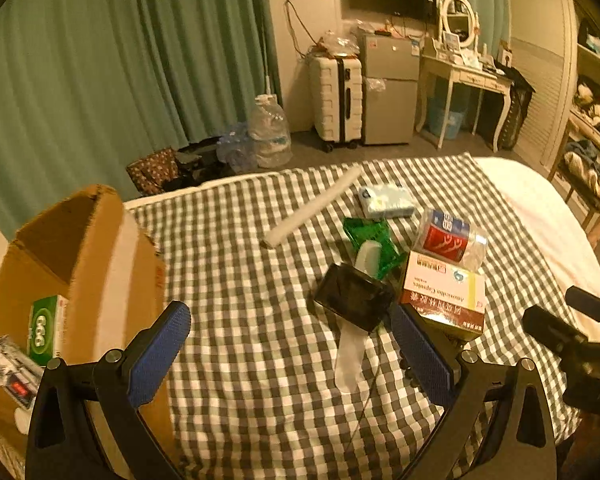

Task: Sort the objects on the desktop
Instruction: 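Move both open grippers out of the box back over the remaining pile, then reach the left gripper around the black comb while the right approaches the bead bracelet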

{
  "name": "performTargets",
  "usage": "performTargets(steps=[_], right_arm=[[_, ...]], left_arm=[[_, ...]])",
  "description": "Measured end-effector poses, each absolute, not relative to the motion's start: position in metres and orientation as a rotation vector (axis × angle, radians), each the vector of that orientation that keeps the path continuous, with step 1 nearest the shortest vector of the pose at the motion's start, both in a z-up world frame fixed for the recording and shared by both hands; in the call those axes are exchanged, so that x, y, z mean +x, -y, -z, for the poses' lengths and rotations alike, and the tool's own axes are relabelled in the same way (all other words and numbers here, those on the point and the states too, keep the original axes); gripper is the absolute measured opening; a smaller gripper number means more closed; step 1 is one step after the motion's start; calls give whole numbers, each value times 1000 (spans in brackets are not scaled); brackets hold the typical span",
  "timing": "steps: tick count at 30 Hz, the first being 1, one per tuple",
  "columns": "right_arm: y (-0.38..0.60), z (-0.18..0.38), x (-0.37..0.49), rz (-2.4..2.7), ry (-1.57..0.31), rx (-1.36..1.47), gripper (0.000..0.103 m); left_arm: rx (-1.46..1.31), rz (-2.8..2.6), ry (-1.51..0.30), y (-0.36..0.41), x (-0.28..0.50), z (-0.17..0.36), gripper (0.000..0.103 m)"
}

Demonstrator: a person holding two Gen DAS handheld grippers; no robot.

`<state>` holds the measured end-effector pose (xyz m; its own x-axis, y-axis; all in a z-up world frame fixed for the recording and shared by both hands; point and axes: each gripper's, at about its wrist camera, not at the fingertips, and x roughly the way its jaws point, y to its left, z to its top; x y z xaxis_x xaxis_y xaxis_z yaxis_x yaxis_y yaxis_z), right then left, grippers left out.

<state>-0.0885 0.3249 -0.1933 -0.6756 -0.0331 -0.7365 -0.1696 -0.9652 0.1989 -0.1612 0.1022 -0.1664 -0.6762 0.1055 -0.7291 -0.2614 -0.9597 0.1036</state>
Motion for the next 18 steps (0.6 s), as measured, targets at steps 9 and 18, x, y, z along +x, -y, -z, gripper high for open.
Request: performTargets(steps=[9,18], right_arm=[[-326,226,-97,-2746,-411,-1330,99],[-318,249,-104,-2727,-400,-1443,78]], left_arm=[[-1233,-2619,-308,-112,-172,206,103],[-1370,-2516,-279,-113,-181,251,97]])
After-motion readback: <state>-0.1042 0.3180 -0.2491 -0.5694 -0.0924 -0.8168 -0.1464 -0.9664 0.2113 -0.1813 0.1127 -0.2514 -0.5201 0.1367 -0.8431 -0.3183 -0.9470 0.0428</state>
